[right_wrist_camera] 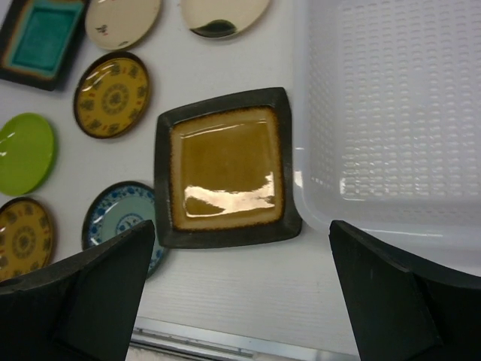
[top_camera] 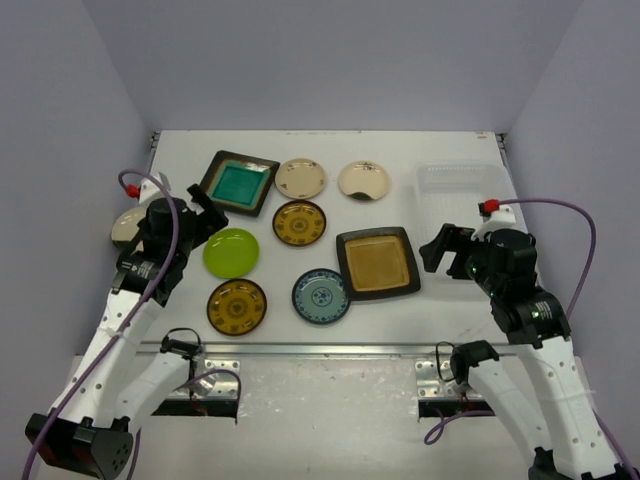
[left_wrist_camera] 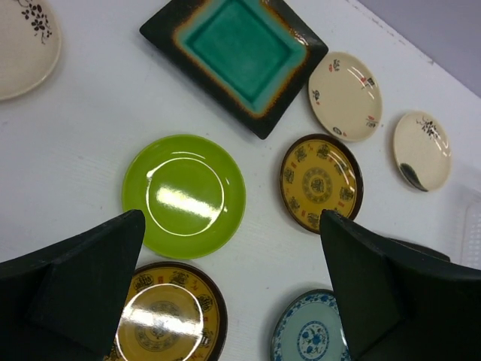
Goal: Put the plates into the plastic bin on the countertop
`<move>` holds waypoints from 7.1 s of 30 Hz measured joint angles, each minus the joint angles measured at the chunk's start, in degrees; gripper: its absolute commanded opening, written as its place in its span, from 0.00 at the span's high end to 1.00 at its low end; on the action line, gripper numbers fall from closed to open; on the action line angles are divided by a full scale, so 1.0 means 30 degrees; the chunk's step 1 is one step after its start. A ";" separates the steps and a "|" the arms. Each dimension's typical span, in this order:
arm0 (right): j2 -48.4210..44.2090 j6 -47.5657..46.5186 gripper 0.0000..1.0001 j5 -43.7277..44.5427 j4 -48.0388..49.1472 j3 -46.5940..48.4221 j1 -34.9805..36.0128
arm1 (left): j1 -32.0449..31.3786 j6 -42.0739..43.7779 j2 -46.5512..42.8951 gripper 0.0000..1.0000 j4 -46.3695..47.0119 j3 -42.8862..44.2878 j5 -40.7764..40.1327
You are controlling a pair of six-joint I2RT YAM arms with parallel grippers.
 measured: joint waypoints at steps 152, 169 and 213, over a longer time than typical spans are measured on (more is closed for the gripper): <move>1.4122 1.9504 0.91 0.0871 1.0254 -0.2245 -1.0251 | 0.1078 0.3580 0.1666 0.00 0.2849 -0.2266 1.2210; 1.3452 1.8541 0.01 0.1061 0.9382 -0.0837 -0.9560 | 0.1039 0.2960 0.4389 0.00 0.3145 -0.1664 1.3762; 0.4706 0.8255 0.01 -1.5676 1.0211 -0.1896 -0.9209 | -0.8851 -0.0712 2.0458 0.10 0.6926 0.6552 0.9237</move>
